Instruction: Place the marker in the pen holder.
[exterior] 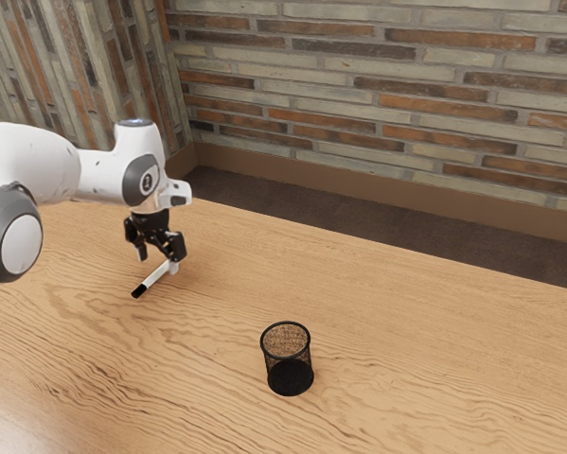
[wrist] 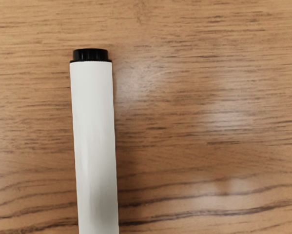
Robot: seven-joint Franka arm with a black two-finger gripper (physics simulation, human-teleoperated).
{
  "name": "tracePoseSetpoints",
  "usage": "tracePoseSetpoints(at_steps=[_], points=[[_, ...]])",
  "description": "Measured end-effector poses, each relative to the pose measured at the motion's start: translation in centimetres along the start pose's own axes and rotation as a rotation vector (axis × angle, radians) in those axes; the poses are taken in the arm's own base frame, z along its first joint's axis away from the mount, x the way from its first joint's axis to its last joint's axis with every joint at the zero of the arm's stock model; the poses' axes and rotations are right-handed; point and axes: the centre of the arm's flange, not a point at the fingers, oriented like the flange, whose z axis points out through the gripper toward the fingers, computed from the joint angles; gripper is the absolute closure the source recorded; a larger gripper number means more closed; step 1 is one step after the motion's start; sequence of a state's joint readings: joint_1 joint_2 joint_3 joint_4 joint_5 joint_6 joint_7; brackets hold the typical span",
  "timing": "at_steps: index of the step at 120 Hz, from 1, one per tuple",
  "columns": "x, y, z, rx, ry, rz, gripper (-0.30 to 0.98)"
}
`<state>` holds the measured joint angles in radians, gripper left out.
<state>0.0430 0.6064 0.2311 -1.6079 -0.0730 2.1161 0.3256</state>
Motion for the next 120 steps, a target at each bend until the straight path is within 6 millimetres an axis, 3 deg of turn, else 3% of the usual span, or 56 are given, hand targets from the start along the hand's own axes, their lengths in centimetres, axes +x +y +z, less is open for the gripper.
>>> tracePoseSetpoints(at_steps=[32, 45, 96, 120], points=[[1.0, 0.0, 1.0, -0.024, 0.001, 0.023, 0.00], [1.6, -1.4, 1.3, -0.034, -0.002, 0.011, 0.00], [1.6, -1.6, 2.7, -0.052, -0.039, 0.036, 0.00], [2.1, -1.5, 2.4, -0.061, -0.035, 0.043, 0.22]])
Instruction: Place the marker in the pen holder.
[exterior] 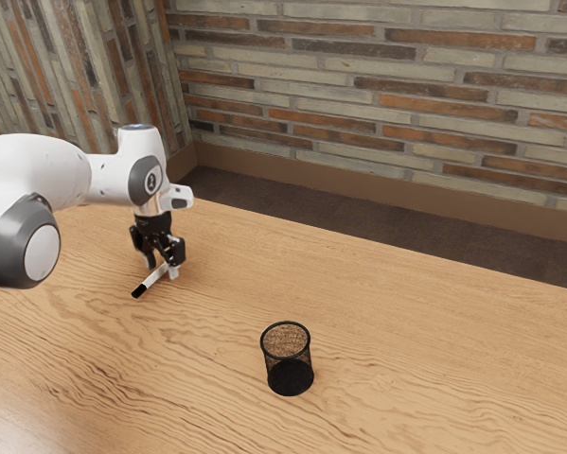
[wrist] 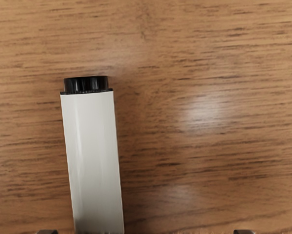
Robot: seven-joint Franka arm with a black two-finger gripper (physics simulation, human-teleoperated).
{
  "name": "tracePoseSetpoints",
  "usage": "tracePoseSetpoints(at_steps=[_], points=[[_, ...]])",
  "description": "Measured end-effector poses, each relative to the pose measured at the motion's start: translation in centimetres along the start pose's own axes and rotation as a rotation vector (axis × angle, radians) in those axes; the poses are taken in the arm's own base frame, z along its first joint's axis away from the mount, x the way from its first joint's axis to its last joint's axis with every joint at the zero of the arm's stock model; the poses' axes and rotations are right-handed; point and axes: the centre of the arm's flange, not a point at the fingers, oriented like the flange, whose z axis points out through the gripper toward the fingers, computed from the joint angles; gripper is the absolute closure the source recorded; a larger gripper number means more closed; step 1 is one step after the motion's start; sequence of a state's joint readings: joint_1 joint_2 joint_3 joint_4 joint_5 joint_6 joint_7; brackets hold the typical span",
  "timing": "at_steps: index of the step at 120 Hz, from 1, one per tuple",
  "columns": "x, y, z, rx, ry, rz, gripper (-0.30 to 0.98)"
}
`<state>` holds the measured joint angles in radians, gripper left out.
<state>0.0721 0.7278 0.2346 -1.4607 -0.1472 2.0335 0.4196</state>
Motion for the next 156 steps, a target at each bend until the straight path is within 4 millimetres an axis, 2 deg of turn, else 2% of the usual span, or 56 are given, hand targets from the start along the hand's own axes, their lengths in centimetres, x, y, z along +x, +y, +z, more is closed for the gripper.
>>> tracePoseSetpoints(at_steps=[18, 52, 156], points=[[-0.04, 0.10, -0.41, -0.004, 0.000, 0.006, 0.35], [-0.09, 0.17, -0.42, -0.008, -0.004, 0.012, 0.49], [-0.05, 0.31, 0.52, -0.010, -0.016, 0.024, 0.59]])
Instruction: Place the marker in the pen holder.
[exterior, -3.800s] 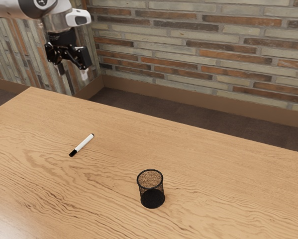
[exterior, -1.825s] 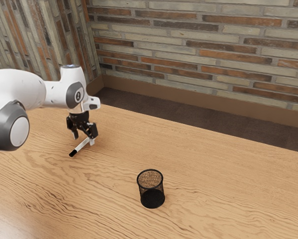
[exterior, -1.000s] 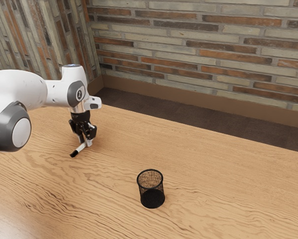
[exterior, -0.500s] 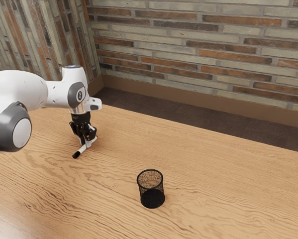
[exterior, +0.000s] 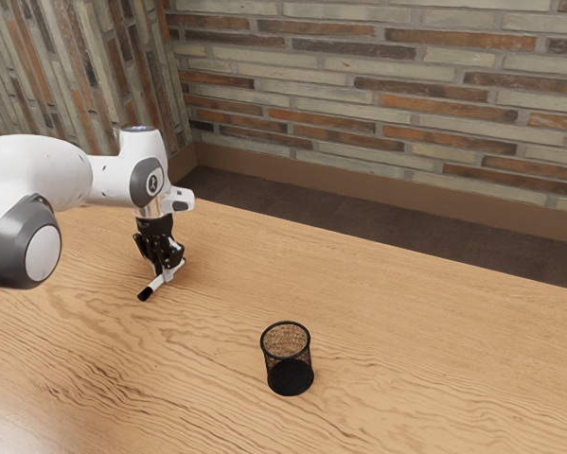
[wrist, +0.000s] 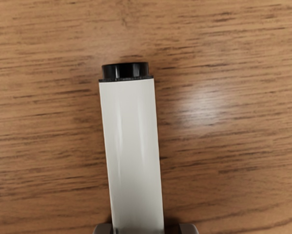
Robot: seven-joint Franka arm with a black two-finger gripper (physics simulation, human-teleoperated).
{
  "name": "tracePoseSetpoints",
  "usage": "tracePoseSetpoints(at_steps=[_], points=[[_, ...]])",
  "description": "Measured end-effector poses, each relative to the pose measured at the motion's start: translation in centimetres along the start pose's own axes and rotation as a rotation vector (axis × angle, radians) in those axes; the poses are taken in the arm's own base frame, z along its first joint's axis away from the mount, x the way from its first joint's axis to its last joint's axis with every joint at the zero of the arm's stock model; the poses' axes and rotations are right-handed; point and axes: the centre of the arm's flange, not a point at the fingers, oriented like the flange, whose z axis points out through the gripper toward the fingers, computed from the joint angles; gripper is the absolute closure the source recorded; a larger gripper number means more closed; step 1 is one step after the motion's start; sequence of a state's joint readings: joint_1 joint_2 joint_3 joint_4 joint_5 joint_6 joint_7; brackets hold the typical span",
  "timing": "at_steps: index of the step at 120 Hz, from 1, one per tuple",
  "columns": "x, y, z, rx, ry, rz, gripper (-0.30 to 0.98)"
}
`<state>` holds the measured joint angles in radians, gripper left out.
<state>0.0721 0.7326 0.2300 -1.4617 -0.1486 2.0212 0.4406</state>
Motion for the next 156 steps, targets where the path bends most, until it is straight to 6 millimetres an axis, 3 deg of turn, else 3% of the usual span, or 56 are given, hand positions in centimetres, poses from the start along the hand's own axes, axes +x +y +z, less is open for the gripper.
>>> tracePoseSetpoints(at_steps=[83, 100, 109, 123, 137, 146, 156], points=[[0.2, 0.2, 0.2, 0.000, 0.003, 0.003, 0.62], [0.3, 0.4, -1.6, 0.012, 0.033, 0.009, 0.68], [0.2, 0.7, -3.7, 0.020, 0.063, 0.013, 0.69], [-0.9, 4.6, -10.5, 0.009, 0.169, 0.063, 0.70], [-5.2, 12.3, -17.8, 0.006, 0.309, 0.168, 0.71], [-8.4, 17.3, -19.5, 0.026, 0.391, 0.238, 0.71], [-10.1, 21.7, -18.9, 0.049, 0.463, 0.302, 0.71]])
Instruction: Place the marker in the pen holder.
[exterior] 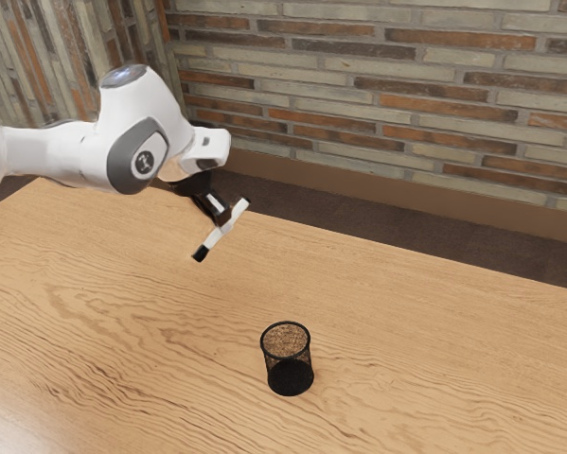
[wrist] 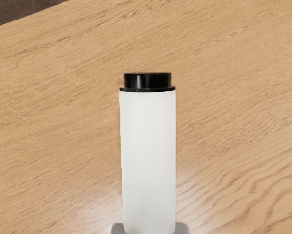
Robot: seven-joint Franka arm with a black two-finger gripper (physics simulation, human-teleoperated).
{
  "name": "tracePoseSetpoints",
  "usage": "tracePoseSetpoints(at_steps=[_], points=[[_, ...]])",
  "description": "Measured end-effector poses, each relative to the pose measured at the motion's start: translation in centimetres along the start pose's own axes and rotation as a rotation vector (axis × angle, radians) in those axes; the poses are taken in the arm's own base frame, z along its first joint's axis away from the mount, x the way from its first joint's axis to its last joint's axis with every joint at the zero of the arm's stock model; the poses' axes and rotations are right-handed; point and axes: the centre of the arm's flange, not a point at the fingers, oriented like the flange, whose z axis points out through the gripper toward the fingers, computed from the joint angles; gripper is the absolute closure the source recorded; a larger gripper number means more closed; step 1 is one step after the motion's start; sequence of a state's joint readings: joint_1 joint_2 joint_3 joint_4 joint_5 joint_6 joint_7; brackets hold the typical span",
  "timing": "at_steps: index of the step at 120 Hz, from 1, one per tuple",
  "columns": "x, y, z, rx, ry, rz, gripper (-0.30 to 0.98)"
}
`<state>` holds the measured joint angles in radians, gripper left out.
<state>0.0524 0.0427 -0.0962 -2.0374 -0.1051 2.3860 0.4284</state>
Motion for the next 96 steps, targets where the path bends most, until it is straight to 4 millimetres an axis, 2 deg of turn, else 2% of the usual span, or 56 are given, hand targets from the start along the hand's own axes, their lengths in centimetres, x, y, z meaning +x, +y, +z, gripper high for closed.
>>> tracePoseSetpoints(at_steps=[8, 22, 33, 39, 57, 72, 96], points=[[0.3, 3.3, 0.3, 0.008, 0.054, 0.047, 0.71], [2.0, 8.5, 1.1, 0.004, 0.148, 0.126, 0.71], [2.9, 11.7, 2.1, -0.014, 0.192, 0.167, 0.72], [2.7, 12.3, 2.8, -0.019, 0.201, 0.169, 0.72], [0.9, 12.2, 4.7, -0.015, 0.225, 0.143, 0.72], [0.4, 14.6, 4.7, -0.022, 0.257, 0.170, 0.72], [-1.8, 17.6, 5.8, -0.032, 0.272, 0.201, 0.71]])
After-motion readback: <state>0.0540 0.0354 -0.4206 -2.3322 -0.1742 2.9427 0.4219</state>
